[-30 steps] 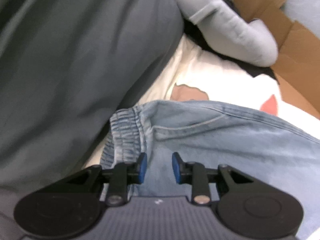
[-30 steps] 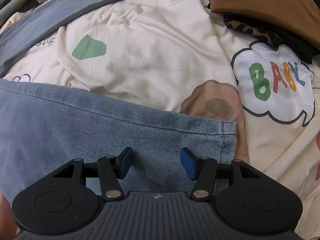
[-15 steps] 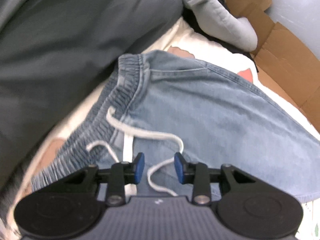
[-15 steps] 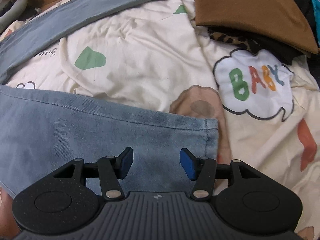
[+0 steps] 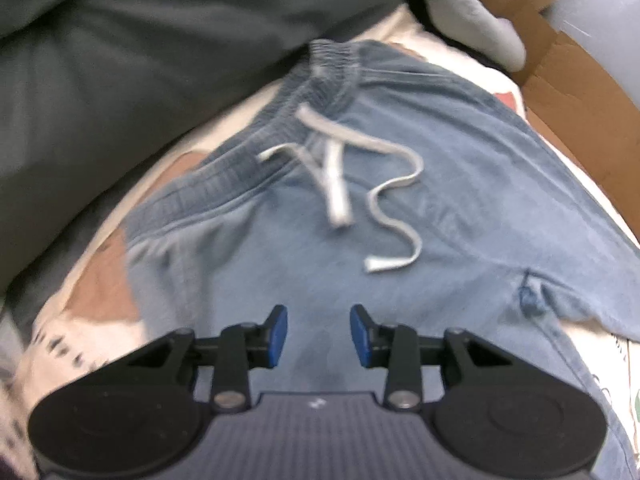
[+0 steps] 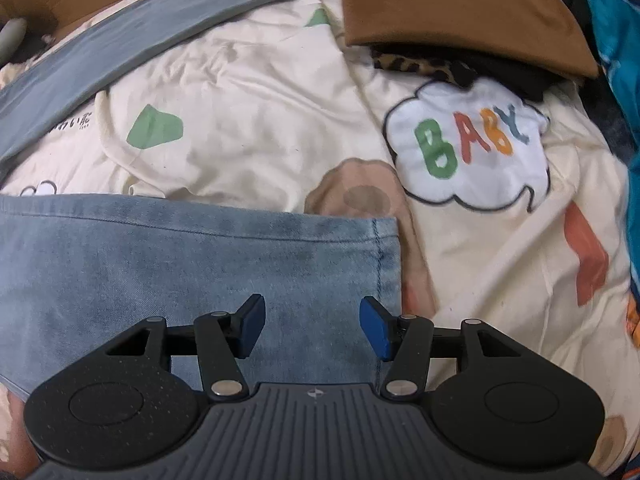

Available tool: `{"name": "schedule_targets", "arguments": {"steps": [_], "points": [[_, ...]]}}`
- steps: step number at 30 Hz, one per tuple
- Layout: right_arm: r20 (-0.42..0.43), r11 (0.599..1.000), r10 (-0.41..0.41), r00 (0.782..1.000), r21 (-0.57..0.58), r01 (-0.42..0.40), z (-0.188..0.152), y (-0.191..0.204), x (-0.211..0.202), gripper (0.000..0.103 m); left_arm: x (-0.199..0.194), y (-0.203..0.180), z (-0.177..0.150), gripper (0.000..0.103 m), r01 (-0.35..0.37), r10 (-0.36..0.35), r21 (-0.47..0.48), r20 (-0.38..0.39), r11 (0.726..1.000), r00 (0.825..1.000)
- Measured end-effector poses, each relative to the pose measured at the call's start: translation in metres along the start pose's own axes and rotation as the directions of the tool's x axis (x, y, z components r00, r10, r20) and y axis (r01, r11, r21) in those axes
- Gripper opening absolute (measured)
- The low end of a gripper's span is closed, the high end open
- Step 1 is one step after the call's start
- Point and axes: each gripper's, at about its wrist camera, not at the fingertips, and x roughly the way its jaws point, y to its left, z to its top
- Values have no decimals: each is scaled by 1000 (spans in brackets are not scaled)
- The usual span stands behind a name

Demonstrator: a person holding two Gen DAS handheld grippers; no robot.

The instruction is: Fold clothes

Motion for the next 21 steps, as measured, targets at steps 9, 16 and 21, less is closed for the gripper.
{"name": "schedule_targets", "arguments": {"steps": [9, 16, 21], "points": [[-48, 984, 28, 998, 174, -19, -17, -23, 3, 60, -10, 37, -26, 41, -39, 32, -110, -61, 993, 998], [-88, 946, 90, 992, 318, -58, -36, -39, 9, 62, -6, 48, -32, 41, -45, 23, -189, -117, 981, 993], [-127, 917, 54, 990, 400, 1, -44, -54, 11, 63, -1, 46, -37, 41, -49, 20, -198, -147, 979, 989]]}}
